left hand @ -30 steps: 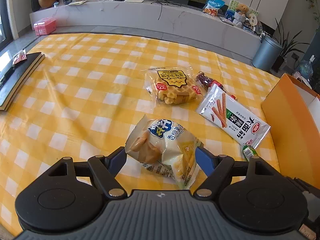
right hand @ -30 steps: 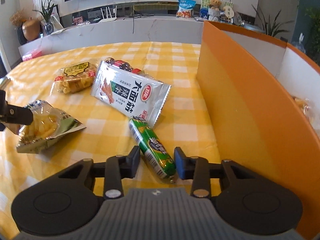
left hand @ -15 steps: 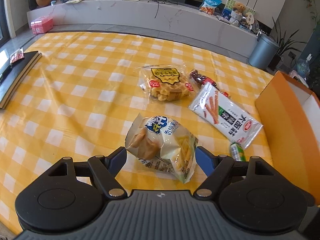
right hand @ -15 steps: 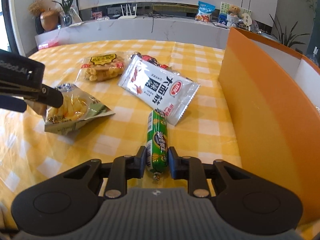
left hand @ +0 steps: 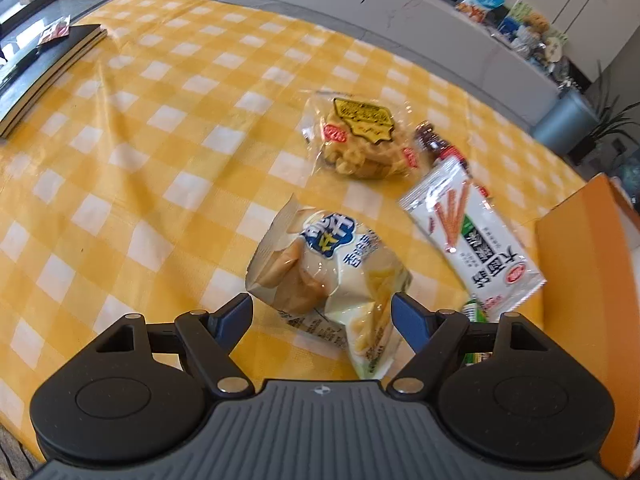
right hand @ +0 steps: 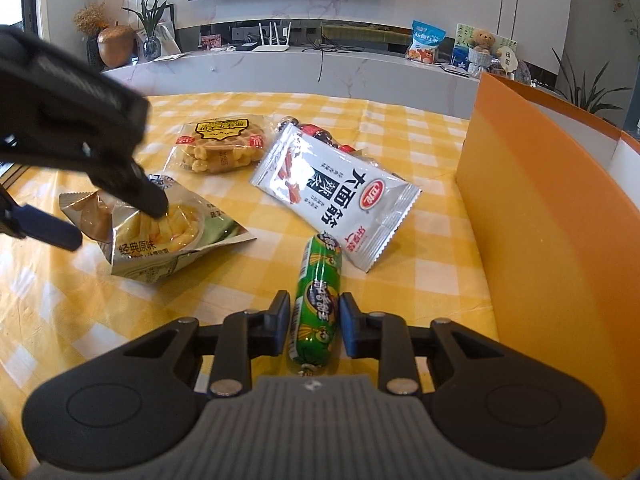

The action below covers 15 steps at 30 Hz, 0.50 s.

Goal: Organize snacks
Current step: 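Grasp the green sausage with the right tool while the left grasps the blue-label bread bag, then carry the sausage with the right tool while the left carries the bread bag to the box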

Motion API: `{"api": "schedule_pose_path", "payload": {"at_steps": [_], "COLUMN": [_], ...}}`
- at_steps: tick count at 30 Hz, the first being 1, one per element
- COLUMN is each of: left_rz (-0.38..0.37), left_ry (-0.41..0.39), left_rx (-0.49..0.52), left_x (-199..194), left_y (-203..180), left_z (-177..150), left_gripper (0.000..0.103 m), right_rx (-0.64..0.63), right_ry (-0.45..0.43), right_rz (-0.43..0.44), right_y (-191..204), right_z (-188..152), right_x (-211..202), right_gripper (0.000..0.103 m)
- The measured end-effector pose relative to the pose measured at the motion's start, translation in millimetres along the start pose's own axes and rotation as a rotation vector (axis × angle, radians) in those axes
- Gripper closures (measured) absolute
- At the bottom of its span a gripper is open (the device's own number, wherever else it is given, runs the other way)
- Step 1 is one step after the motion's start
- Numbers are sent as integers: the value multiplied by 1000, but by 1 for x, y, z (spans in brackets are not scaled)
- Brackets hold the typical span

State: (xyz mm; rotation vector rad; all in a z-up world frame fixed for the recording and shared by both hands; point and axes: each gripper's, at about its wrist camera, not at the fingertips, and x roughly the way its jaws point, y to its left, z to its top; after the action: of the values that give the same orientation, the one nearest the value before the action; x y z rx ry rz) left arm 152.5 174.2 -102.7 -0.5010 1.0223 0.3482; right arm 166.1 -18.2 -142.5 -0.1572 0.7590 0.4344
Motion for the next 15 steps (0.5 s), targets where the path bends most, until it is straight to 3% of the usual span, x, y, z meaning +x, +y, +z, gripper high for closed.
{"api": "schedule_pose_path", "payload": {"at_steps": [4, 9, 15], "left_rz": [47, 85, 80], "left_ry": [60, 18, -52], "left_rx": [-14, 19, 19], "left_x": [19, 25, 20], "left_y": [-7, -20, -18], "left_z": [2, 2, -7], "left_gripper": [6, 5, 17], "right_rx": [-10, -5, -6], "right_ry": [-6, -6, -5], "right_rz": [-13, -9, -10], "right_y": [4, 3, 2], "right_z": [-1, -1, -1], "right_x": [-1, -2, -2], "right_gripper": [78, 78, 78]}}
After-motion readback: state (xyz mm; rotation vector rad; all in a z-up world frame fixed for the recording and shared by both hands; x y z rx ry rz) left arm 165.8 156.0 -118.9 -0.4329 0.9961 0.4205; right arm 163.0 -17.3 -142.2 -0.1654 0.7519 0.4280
